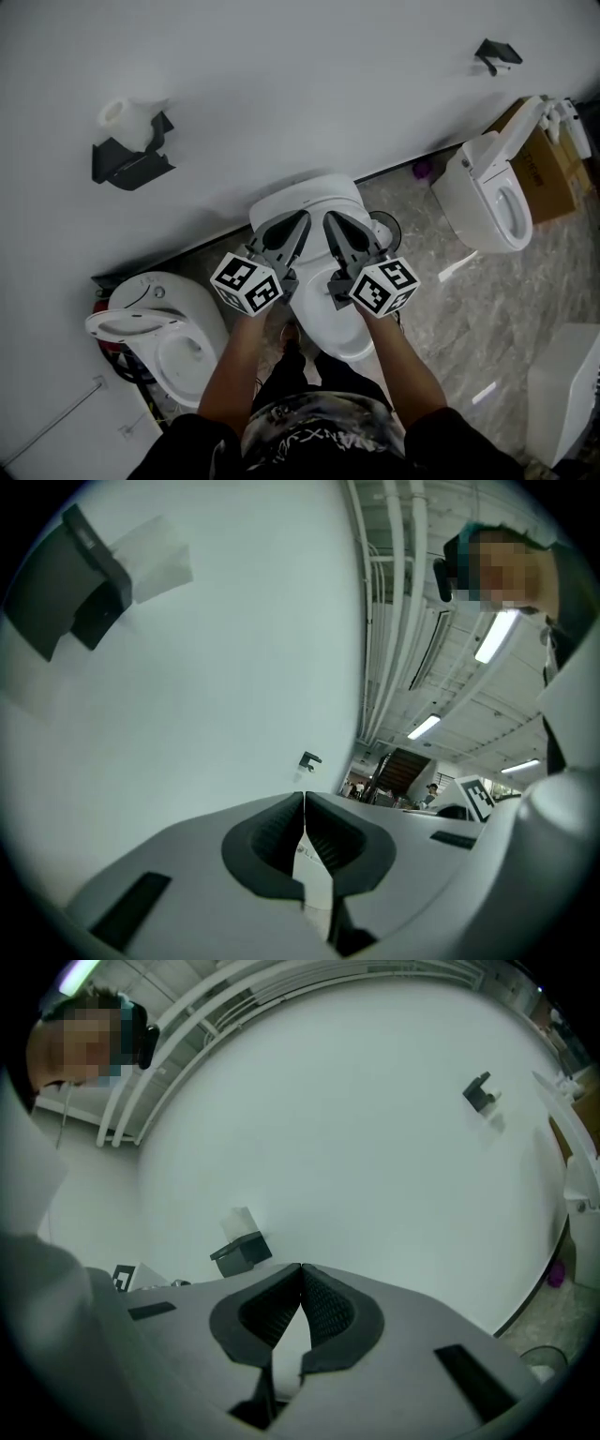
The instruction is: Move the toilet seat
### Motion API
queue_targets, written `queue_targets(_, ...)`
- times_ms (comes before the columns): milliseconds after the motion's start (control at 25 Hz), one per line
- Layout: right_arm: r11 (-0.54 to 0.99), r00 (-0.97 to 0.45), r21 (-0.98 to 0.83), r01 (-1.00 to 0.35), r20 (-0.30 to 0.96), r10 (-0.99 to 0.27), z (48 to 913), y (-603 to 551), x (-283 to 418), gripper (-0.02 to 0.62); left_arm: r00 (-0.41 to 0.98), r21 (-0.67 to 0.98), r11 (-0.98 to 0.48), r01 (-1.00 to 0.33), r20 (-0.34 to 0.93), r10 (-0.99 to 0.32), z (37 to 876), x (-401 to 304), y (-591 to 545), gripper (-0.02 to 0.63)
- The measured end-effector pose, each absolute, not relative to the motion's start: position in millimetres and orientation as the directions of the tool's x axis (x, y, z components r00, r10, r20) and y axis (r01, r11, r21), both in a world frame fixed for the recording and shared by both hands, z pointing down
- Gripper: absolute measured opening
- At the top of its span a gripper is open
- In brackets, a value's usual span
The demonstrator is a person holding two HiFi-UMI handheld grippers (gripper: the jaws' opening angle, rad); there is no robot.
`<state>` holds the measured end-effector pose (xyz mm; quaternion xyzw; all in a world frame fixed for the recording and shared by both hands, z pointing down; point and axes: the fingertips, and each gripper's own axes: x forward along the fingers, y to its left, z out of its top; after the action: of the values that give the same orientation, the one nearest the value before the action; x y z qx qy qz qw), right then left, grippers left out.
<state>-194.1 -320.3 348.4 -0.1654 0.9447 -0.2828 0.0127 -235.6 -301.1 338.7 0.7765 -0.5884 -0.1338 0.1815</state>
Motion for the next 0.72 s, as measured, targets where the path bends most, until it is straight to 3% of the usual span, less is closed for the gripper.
queue_targets(440, 0.935, -0.951, -0.175, -0.309, 0.06, -0.303, 259.9, -285.4, -162.9, 0.005, 0.343, 0.257, -0.339, -0.905, -0.029, -0.939, 248.2, -206.6, -272.2, 0.025)
queue_targets(720, 0.95, -0.952, -0.064, -0.304, 0.049, -0.302, 215.3, -259.5, -146.0, 0.005, 0.414, 0.123, -0.413, -0.902, -0.017, -0.91, 208.7, -177.2, -249.6, 0.025)
